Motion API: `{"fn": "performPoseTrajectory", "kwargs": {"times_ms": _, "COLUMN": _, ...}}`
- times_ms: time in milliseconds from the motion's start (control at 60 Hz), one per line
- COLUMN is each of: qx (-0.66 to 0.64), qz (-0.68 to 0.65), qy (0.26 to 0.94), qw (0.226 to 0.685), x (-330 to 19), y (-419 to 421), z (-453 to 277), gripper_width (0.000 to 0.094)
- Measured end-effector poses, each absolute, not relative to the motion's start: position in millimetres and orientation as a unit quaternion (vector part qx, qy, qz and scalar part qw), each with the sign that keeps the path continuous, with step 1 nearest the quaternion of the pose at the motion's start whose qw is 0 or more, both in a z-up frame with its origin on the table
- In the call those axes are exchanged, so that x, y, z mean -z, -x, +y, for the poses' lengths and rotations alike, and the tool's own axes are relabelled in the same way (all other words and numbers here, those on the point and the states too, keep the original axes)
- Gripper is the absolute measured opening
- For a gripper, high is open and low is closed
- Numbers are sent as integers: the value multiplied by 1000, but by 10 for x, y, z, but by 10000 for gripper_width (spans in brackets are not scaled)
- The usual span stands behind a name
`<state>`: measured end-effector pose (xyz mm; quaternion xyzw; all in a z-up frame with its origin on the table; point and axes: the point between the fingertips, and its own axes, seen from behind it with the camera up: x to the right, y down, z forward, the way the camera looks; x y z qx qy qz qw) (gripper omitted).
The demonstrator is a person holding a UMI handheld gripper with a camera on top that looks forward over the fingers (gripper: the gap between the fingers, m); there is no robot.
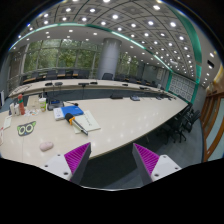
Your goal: Arrange mouse
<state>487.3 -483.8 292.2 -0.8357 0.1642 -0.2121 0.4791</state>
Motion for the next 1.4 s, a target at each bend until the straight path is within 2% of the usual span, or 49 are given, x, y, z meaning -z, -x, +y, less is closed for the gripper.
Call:
{"fn": "performPoseTrajectory", "kwargs": {"times_ms": 83, "qx": 213, "qz": 172, "qy": 833, "qw": 482, "x": -2897, "y": -4842, "z": -4870, "gripper_width": 854}}
{"fn": "performPoseTrajectory", "kwargs": {"times_ms": 250, "qx": 215, "qz": 190, "qy": 831, "qw": 476, "x": -2467, "y": -4530, "z": -4747, "gripper_width": 854}}
{"fn": "performPoseTrajectory", "kwargs": {"times_ms": 500, "qx": 147, "qz": 172, "qy": 848, "qw": 480, "x": -1450, "y": -3556, "z": -4339, "gripper_width": 855}}
{"fn": "performPoseTrajectory", "kwargs": {"times_ms": 733, "qx": 70, "qz": 102, "qy": 874, "qw": 470, "x": -604, "y": -2513, "z": -3372, "gripper_width": 851}}
{"fn": "performPoseTrajectory", "kwargs": {"times_ms": 867, "qx": 38, "qz": 73, "qy": 878, "qw": 472, "x": -336, "y": -2154, "z": -2750, "gripper_width": 853}}
{"fn": "performPoseTrajectory", "kwargs": {"times_ms": 1050, "qx": 6, "qz": 63, "qy": 890, "qw": 451, "x": -9, "y": -1874, "z": -2135, "gripper_width": 851}}
{"fn": "performPoseTrajectory", "kwargs": {"times_ms": 1333, "qx": -2, "qz": 37, "qy": 898, "qw": 438, "x": 89, "y": -1766, "z": -1466, "gripper_width": 844}}
{"fn": "performPoseTrajectory", "kwargs": {"times_ms": 1400, "qx": 0, "qz": 27, "qy": 900, "qw": 435, "x": 93, "y": -1762, "z": -1364, "gripper_width": 812}}
